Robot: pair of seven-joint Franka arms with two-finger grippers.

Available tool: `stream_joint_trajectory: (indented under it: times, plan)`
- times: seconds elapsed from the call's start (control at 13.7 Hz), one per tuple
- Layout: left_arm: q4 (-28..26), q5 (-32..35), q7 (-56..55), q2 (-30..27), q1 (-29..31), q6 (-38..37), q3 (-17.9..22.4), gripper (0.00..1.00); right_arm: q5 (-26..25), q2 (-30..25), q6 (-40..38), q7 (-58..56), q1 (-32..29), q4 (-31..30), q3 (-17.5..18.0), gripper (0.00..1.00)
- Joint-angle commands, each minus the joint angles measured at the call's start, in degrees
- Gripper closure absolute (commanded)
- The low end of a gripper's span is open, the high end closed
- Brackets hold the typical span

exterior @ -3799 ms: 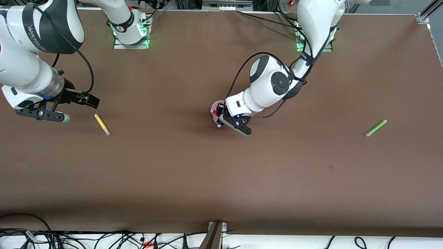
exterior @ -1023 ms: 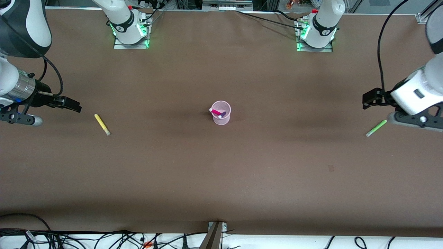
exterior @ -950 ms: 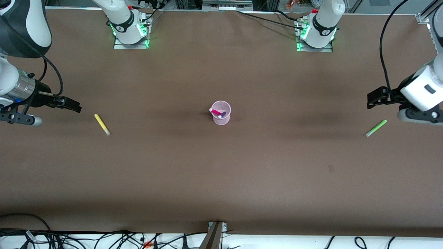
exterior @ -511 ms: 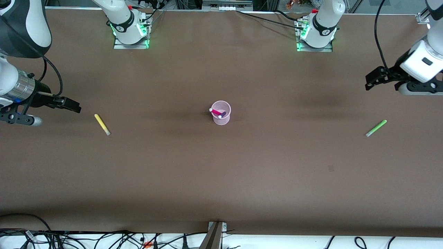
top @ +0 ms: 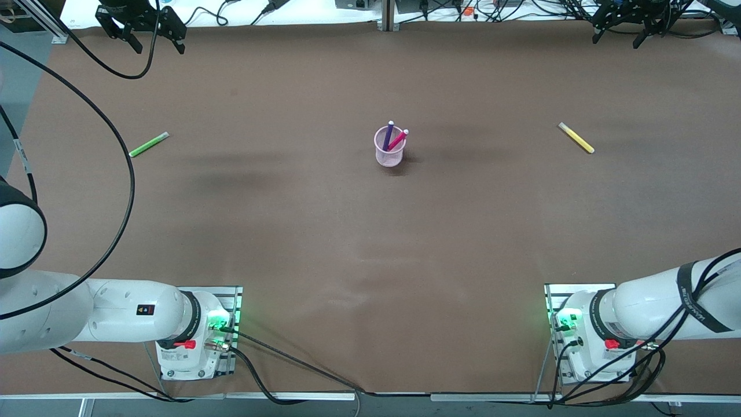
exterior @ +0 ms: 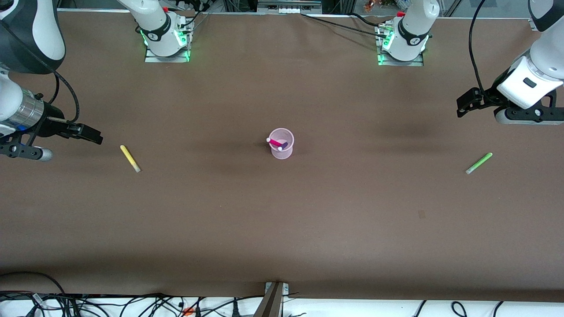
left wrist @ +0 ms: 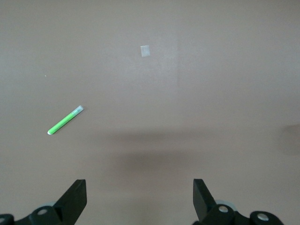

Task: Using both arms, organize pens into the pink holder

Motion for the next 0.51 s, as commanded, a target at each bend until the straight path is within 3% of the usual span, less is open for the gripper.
stream_joint_trajectory:
  times: [0.0, 0.44]
  plan:
    - [2.7, 0.3, 2.9, 1.4, 1.1, -0.4, -1.1, 0.00, 0.6, -1.8, 0.2, -1.2, -1.0, -1.3, 0.6, 0.01]
    - [2.8, 0.3, 3.2, 1.5, 1.1, -0.6, -1.2, 0.00, 0.7, -1.8, 0.5, -1.2, -1.0, -1.3, 0.5, 0.01]
